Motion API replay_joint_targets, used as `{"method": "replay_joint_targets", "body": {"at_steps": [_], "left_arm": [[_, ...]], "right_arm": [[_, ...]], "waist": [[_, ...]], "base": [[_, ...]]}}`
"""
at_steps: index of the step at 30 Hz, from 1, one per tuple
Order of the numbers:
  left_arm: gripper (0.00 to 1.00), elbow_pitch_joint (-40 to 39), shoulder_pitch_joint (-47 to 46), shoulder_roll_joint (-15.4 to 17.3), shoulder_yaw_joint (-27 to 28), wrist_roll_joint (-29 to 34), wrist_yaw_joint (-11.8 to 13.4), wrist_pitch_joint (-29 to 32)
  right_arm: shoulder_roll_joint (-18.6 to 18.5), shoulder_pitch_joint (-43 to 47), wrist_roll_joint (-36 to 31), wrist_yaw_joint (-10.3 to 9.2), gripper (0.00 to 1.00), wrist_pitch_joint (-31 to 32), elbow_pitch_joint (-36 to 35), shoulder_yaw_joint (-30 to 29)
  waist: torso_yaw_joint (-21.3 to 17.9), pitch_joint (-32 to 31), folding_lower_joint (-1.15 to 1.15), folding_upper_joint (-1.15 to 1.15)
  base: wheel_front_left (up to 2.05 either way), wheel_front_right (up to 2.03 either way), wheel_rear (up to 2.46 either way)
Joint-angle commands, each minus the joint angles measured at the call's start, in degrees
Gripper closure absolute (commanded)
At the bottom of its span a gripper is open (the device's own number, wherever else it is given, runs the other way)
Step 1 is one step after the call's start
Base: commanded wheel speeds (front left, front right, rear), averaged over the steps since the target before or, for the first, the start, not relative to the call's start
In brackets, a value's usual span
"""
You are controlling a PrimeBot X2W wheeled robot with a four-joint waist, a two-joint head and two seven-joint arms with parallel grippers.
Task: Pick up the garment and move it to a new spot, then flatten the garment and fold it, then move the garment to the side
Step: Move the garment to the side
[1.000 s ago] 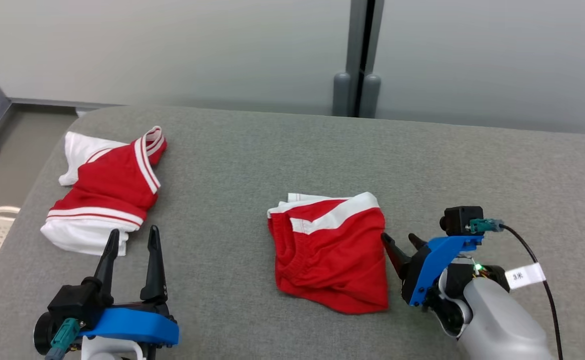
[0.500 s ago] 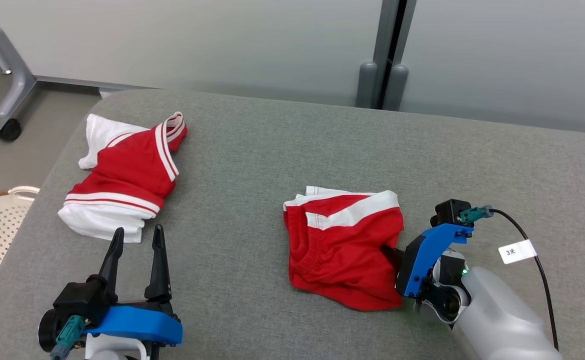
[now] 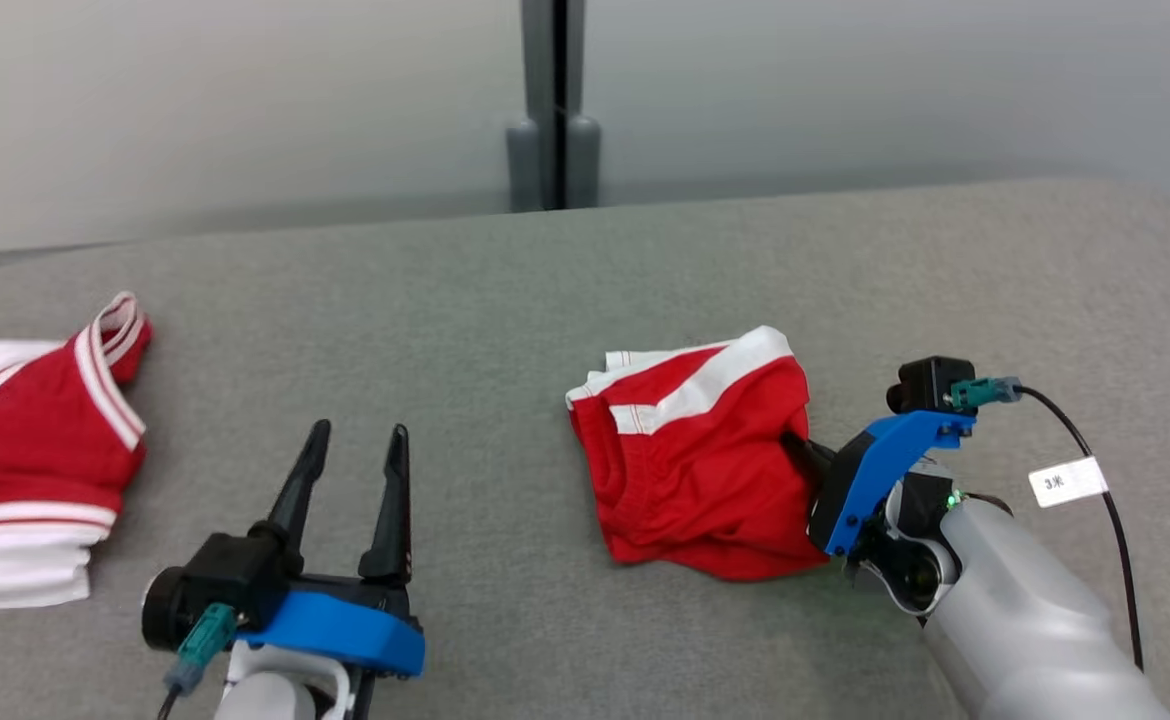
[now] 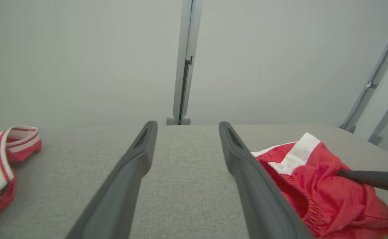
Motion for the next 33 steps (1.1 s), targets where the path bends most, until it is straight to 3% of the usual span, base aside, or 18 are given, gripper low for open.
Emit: {"method": "replay_joint_targets", "body": {"at_steps": [1,6,14,25,33], "left_arm": [[0.00,-0.05,-1.29,0.41,-1.41,-0.67,-0.08,-0.15],[0.00,0.21,-3.19,0.89,-4.77,-1.07,-0.08,-0.14],[0.00,0.36,-6.29,2.17,-7.29,-1.41,-0.08,-0.14],[0.00,0.39,-11.60,5.19,-7.43,-1.28,-0.08,-0.14],[0.00,0.66,-13.49,5.64,-7.34,-1.46,-0.08,-0.14]], "right_arm": [[-0.79,-0.75,0.74,0.03,1.00,-0.90,-0.65,0.32],[-1.87,-1.50,2.03,0.03,1.00,-2.15,-1.60,0.87],[-5.31,-6.65,1.98,0.02,1.00,-4.06,-0.34,0.72],[-12.07,-22.57,-2.02,0.02,1.00,-7.29,9.34,-1.04],[-13.13,-29.45,-8.16,0.02,1.00,-10.72,15.38,-2.81]], "waist": [[-3.57,-0.95,0.00,0.00],[-7.30,0.62,0.00,0.00],[-8.62,5.58,0.00,0.00],[-7.91,15.85,0.00,0.00],[-8.51,18.48,0.00,0.00]], "base": [[0.00,0.00,0.00],[0.00,0.00,0.00],[0.00,0.00,0.00],[0.00,0.00,0.00],[0.00,0.00,0.00]]}}
